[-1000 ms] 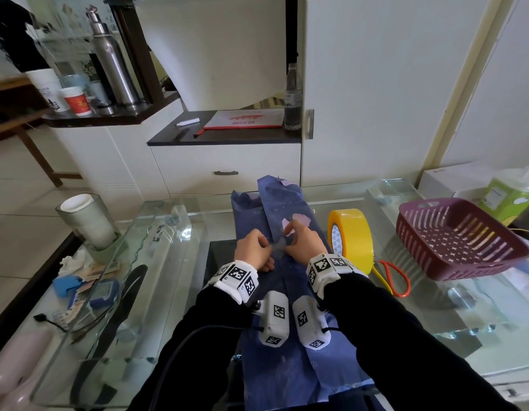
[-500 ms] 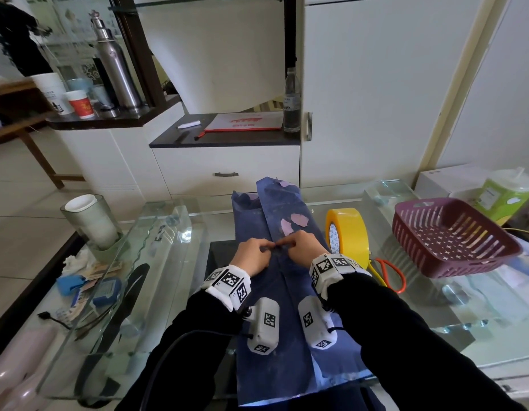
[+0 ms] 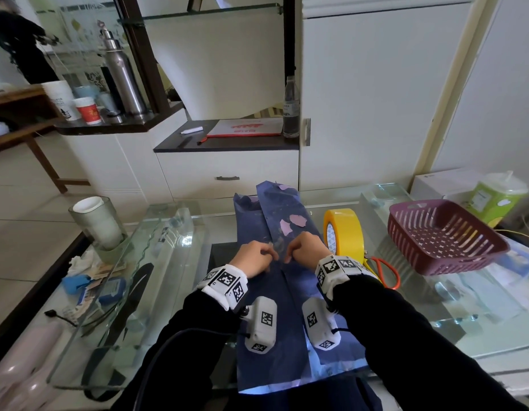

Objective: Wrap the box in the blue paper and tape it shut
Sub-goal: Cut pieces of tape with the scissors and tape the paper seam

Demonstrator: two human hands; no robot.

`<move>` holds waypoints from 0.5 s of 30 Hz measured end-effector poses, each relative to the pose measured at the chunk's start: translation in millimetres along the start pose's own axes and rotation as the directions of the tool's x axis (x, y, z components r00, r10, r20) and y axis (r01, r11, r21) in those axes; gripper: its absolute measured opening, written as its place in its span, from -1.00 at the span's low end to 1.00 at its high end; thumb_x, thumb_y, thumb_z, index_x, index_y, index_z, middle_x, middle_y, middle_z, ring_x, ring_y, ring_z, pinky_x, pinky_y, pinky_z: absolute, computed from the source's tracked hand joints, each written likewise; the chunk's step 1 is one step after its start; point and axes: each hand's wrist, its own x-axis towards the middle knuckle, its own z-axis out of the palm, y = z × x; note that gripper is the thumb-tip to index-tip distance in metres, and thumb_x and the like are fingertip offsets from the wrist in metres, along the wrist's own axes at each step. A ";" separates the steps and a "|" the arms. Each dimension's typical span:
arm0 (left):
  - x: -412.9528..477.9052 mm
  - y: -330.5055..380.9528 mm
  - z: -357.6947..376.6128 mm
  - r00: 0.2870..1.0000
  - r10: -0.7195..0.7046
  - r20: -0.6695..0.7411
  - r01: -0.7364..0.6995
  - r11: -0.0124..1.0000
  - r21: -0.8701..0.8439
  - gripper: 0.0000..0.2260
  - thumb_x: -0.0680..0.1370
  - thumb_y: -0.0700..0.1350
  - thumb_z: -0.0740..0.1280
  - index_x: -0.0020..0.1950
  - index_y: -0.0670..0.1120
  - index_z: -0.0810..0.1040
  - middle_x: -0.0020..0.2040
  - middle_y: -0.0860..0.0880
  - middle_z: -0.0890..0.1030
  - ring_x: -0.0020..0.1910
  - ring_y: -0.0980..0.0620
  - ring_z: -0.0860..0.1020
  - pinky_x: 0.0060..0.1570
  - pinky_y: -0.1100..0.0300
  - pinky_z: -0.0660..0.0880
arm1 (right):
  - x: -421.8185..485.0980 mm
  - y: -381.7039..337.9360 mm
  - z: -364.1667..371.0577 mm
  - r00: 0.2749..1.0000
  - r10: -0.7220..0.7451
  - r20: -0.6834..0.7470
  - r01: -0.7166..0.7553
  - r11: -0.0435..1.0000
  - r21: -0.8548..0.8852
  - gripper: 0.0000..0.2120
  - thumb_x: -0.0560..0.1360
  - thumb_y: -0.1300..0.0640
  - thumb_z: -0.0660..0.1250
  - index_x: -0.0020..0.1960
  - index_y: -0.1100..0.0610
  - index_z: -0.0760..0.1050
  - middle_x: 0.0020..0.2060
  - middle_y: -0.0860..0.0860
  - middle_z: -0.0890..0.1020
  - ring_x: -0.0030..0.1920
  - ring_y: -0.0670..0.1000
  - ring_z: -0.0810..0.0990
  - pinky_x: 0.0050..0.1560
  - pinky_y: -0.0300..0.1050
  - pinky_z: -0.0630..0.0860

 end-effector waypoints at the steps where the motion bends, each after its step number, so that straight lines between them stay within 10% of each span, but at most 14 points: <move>1: 1.5 -1.3 3.1 1.000 0.007 -0.004 -0.007 1.000 -0.007 -0.70 0.55 -0.27 0.12 0.06 -0.09 0.62 -0.38 0.01 0.53 -0.32 0.09 0.51 -0.43 0.48 0.33 | -2.1 4.4 -0.3 1.000 0.011 -0.009 -0.011 1.000 0.011 -0.69 0.46 0.40 0.16 -0.13 0.24 0.68 -0.14 0.09 0.67 -0.17 -0.09 0.50 -0.02 -0.26 0.38; 5: 3.2 -8.2 12.6 0.997 0.009 -0.080 -0.013 0.999 -0.044 -0.73 0.57 -0.26 0.13 0.04 -0.10 0.61 -0.28 -0.05 0.61 -0.35 0.09 0.48 -0.30 0.37 0.42 | -7.9 21.6 0.3 0.998 0.030 -0.060 -0.026 0.997 0.077 -0.68 0.44 0.42 0.15 -0.11 0.22 0.67 -0.06 0.09 0.68 -0.10 -0.04 0.53 -0.06 -0.26 0.38; 10: 15.1 -24.0 20.5 0.962 -0.029 -0.273 0.021 0.999 -0.030 -0.80 0.54 -0.23 0.23 0.10 -0.13 0.60 0.17 -0.17 0.57 0.13 -0.10 0.54 0.22 0.11 0.43 | -6.3 41.4 -2.9 0.989 0.076 -0.128 -0.057 0.988 0.145 -0.63 0.42 0.43 0.14 0.07 0.20 0.62 0.09 0.13 0.65 0.16 0.09 0.57 0.24 -0.12 0.45; 15: 7.0 -26.6 28.5 0.974 -0.133 -0.181 0.127 0.991 -0.045 -0.60 0.56 -0.15 0.27 0.39 -0.19 0.34 0.39 -0.21 0.33 0.37 -0.15 0.36 0.36 0.14 0.25 | -13.0 50.7 -4.8 0.991 0.082 -0.108 -0.062 0.982 0.176 -0.61 0.45 0.43 0.16 0.18 0.22 0.58 0.19 0.13 0.60 0.25 0.10 0.51 0.26 -0.17 0.39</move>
